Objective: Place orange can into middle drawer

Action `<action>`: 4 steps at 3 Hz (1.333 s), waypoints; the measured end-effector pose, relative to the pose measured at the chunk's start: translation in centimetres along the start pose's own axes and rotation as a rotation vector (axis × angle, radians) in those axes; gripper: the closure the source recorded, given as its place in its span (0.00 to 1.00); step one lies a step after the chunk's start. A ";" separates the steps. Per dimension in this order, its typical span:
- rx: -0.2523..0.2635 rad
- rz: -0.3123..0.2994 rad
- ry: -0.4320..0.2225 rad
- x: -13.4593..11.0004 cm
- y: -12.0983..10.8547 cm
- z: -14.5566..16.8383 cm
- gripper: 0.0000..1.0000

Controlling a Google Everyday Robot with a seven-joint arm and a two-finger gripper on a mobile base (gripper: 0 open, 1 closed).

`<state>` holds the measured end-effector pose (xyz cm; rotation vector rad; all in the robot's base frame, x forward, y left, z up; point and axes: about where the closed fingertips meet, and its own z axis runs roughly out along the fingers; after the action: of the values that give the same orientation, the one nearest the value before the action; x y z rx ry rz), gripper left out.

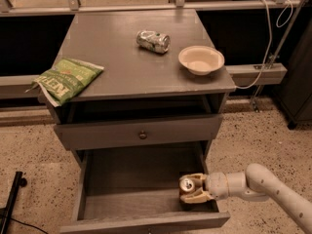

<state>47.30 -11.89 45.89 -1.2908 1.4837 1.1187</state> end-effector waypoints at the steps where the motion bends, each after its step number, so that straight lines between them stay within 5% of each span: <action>1: 0.000 0.000 0.000 0.0 0.0 0.0 0.34; 2: 0.000 0.000 0.000 0.0 0.0 0.0 0.11; 3: 0.000 0.000 0.000 0.0 0.0 0.0 0.00; 4: 0.004 -0.003 0.000 0.0 0.0 0.1 0.00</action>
Offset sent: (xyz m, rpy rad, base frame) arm 0.0000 0.0000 0.0000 0.0000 0.0000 0.0000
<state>47.27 -11.84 45.88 -1.2902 1.4832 1.1138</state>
